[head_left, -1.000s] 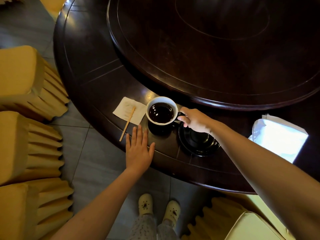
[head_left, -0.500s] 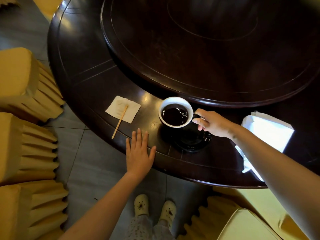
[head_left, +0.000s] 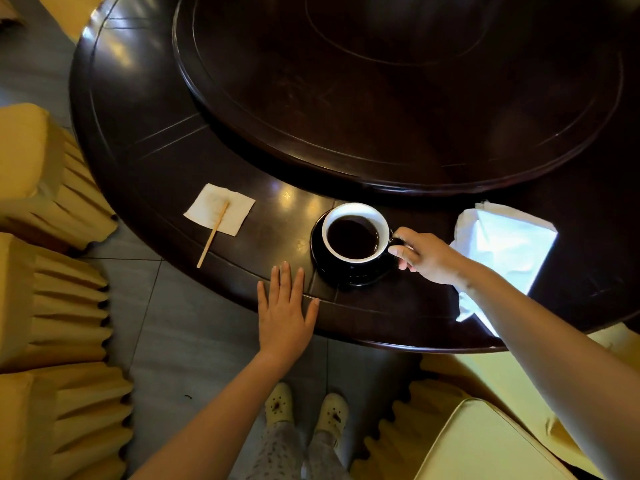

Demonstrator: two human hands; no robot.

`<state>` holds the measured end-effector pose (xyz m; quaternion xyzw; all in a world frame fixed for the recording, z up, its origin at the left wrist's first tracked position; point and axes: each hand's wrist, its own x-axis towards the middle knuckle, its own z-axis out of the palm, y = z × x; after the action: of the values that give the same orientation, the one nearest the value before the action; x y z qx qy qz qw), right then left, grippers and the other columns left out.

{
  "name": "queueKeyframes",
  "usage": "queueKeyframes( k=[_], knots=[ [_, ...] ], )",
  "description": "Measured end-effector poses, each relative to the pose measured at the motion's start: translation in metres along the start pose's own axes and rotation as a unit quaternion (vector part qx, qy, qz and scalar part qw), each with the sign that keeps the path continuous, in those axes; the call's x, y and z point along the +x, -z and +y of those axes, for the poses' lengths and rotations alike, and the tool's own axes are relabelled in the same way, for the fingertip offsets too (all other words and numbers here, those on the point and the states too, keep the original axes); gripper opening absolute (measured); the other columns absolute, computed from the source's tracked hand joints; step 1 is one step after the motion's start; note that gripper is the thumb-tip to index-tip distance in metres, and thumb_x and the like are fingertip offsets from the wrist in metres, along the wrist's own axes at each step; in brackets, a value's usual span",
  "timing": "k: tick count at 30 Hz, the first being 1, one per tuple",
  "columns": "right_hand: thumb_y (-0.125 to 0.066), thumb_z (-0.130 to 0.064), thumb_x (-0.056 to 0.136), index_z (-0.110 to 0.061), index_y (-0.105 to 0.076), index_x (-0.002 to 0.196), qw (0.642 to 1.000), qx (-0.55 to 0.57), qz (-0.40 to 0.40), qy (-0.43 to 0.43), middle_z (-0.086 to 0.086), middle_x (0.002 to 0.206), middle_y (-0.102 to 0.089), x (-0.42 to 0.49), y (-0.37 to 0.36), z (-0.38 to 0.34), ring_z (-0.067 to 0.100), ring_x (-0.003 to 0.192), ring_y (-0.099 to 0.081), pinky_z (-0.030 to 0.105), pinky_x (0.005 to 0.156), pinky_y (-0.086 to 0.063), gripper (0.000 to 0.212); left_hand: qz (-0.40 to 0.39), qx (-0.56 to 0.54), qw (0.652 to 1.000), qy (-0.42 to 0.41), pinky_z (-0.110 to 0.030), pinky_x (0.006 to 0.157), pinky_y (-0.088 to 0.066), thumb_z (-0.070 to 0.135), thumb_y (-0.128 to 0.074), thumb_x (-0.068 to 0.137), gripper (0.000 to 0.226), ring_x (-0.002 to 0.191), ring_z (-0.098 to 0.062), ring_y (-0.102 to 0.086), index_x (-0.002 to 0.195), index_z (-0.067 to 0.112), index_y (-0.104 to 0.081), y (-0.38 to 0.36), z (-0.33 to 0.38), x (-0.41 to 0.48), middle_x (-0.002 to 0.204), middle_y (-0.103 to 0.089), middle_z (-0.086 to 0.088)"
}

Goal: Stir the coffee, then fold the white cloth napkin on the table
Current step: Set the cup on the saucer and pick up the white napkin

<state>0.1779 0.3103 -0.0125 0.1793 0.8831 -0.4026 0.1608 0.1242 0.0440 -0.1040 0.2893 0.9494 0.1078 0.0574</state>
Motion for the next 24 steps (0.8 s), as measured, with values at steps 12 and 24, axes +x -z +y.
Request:
queueKeyframes(
  k=[12,24],
  knots=[
    [-0.042,-0.022,0.097,-0.014,-0.046,0.095,1.000,0.012,0.001,0.014,0.013,0.077,-0.063,0.0034,-0.0046,0.0089,0.010,0.059,-0.053,0.027,0.064,-0.043,0.009,0.005,0.027,1.000,0.008,-0.044,0.112,0.001,0.058,-0.002,0.092,0.072,0.141,-0.025,-0.008,0.145,0.015,-0.024,-0.0051,0.0025,-0.0019,0.153,-0.021,-0.013],
    [-0.042,-0.022,0.098,-0.019,-0.043,0.099,1.000,0.000,-0.011,0.022,0.013,0.079,-0.064,0.0064,-0.0023,0.0095,0.012,0.063,-0.053,0.030,0.068,-0.043,0.003,0.004,0.042,0.999,0.010,-0.046,0.112,-0.001,0.052,-0.020,0.091,0.066,0.141,-0.026,-0.008,0.145,0.014,-0.025,-0.0057,0.0036,-0.0020,0.153,-0.023,-0.013]
  ],
)
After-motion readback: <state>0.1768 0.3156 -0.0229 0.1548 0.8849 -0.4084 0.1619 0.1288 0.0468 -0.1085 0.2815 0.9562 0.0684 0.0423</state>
